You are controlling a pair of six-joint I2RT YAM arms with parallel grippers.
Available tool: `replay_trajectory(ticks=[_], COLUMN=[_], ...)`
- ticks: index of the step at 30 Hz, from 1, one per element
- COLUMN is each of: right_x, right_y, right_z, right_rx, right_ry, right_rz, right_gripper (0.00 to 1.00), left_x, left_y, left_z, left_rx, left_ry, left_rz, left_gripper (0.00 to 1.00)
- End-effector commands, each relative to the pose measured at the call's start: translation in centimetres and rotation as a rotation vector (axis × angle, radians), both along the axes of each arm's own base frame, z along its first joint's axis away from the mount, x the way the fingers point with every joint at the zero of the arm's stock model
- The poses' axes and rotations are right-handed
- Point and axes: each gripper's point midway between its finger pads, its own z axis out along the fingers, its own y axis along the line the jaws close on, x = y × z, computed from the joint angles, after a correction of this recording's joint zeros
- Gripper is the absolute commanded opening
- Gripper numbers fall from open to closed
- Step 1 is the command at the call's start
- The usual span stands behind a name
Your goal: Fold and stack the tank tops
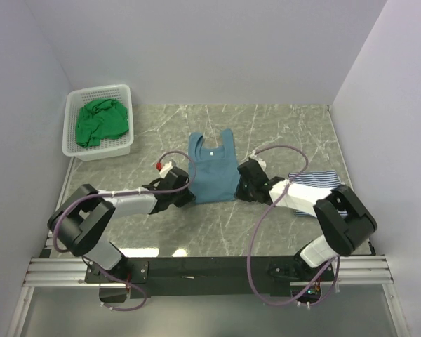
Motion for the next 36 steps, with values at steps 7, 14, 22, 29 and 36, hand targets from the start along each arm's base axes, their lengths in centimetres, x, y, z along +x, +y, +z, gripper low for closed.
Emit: replay_trajectory(ticks=[7, 14, 22, 29, 36], right_x=[-9.7, -16.1, -15.8, -12.8, -8.2], right_y=[0.4, 0.5, 0.5, 1.8, 2.7], right_z=[1.2, 3.0, 7.9, 12.3, 14.1], right_rx=[-0.02, 0.092, 0.13, 0.112, 0.127], right_ry=[-0.024, -0.034, -0.129, -0.219, -0.24], right_rz=[0.13, 0.176, 0.162, 0.175, 0.188], right_gripper=[0.0, 0.0, 0.0, 0.0, 0.0], left_x=[-9.6, -16.3, -15.9, -12.5, -6.7], left_y=[1.3, 0.0, -0.5, -1.0, -0.3], left_z=[-0.3, 3.6, 7.9, 10.4, 12.7], left_rx=[0.11, 0.042, 0.006, -0.017, -0.031], left_ry=[0.062, 0.047, -0.049, -0.114, -0.171], left_rz=[-0.158, -0.217, -0.202, -0.193, -0.144], left_gripper=[0.01, 0.01, 0.01, 0.01, 0.0])
